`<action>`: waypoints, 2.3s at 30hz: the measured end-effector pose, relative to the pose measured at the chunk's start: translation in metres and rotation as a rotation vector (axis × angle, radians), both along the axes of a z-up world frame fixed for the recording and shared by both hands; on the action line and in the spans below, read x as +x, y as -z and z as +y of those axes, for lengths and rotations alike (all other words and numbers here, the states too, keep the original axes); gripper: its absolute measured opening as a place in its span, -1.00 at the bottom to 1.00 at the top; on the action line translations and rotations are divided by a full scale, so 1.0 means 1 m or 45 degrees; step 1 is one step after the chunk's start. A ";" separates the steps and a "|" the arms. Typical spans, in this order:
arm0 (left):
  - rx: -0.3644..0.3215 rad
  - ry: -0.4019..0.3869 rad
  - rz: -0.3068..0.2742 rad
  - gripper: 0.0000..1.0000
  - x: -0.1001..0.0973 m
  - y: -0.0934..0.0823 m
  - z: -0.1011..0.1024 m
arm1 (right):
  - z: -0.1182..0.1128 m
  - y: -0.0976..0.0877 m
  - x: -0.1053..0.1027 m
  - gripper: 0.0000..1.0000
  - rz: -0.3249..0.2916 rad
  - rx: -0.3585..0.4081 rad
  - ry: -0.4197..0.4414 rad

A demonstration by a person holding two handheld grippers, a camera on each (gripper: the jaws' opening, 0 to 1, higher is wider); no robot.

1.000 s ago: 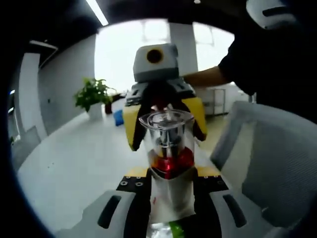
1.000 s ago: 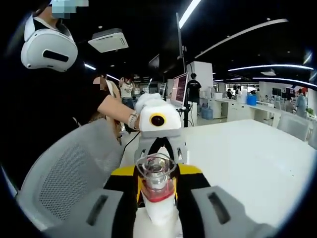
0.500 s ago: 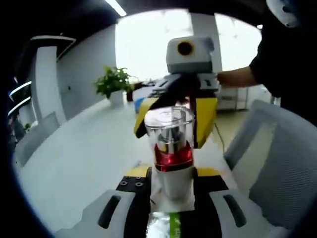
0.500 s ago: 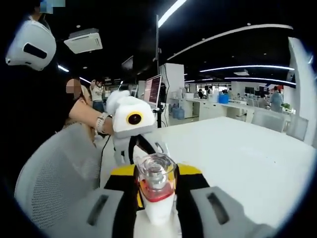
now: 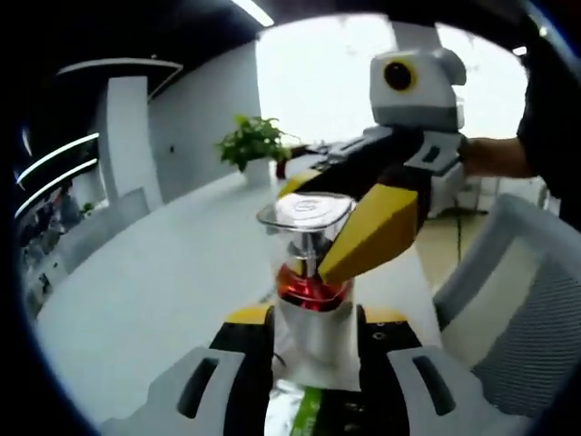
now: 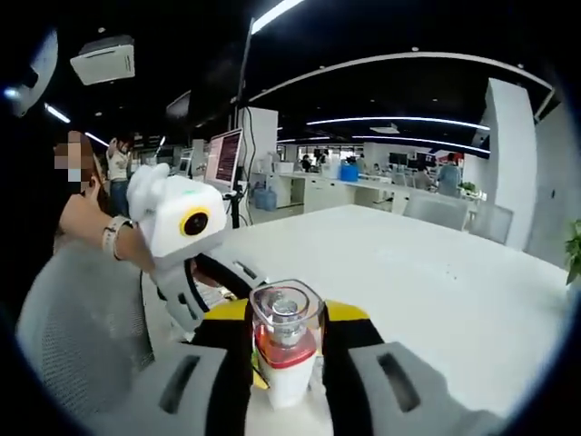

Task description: Arrange the skincare products in the storage area until every visible bottle or jar stands upright without overlapping.

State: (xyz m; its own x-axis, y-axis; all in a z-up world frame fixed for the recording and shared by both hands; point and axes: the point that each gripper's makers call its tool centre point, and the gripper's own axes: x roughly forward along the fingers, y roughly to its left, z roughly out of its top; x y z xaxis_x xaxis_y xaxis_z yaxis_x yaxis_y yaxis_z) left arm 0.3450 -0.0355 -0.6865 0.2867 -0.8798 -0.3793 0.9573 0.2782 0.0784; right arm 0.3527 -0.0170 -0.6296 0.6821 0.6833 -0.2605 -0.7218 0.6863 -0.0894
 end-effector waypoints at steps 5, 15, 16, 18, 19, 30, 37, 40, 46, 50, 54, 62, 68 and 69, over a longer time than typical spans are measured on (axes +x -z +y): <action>-0.021 -0.086 0.003 -0.35 0.002 -0.003 0.000 | -0.003 -0.001 0.001 -0.45 -0.002 -0.015 0.112; -0.058 -0.190 -0.020 -0.32 0.002 -0.006 -0.007 | -0.006 -0.001 0.002 -0.45 -0.005 -0.014 0.365; -0.066 -0.208 0.001 -0.33 0.002 -0.005 -0.007 | -0.005 -0.002 0.002 -0.45 -0.036 -0.020 0.384; -0.084 -0.243 0.005 -0.35 0.003 -0.005 -0.008 | -0.003 -0.001 0.000 -0.45 -0.045 -0.034 0.403; -0.082 -0.257 -0.008 -0.37 0.003 -0.005 -0.009 | -0.003 -0.002 -0.001 -0.45 -0.043 -0.033 0.423; -0.089 -0.372 -0.067 -0.42 0.002 -0.007 -0.012 | -0.012 -0.001 -0.001 -0.43 -0.010 0.000 0.546; -0.107 -0.368 -0.016 -0.45 0.006 -0.007 -0.011 | -0.012 0.000 0.001 -0.41 -0.030 -0.051 0.468; -0.104 -0.296 -0.013 -0.45 0.005 -0.006 -0.013 | -0.014 -0.001 -0.001 -0.41 -0.033 -0.053 0.428; -0.104 -0.209 0.008 -0.46 0.005 -0.006 -0.014 | -0.019 -0.009 -0.004 -0.10 0.022 0.058 0.292; -0.095 -0.140 0.010 -0.46 0.005 -0.006 -0.014 | -0.031 -0.014 -0.007 -0.17 0.056 0.125 0.232; -0.088 -0.074 0.011 -0.46 0.004 -0.006 -0.014 | -0.038 -0.029 -0.012 -0.15 0.065 0.236 0.115; -0.082 0.072 0.009 -0.46 0.002 -0.006 -0.014 | -0.042 -0.027 -0.012 -0.23 0.034 0.094 -0.097; -0.088 0.149 0.005 -0.46 0.000 -0.006 -0.015 | -0.026 -0.020 -0.016 -0.16 0.051 0.029 -0.236; -0.088 0.174 -0.004 -0.46 -0.001 -0.007 -0.015 | -0.023 -0.017 -0.016 -0.14 0.057 0.015 -0.262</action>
State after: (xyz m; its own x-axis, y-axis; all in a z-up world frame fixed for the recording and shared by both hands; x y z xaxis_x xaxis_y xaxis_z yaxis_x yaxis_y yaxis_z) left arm 0.3439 -0.0501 -0.6798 0.1638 -0.9346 -0.3157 0.9864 0.1505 0.0664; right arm 0.3366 -0.0402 -0.6130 0.5158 0.8102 -0.2786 -0.8498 0.5250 -0.0467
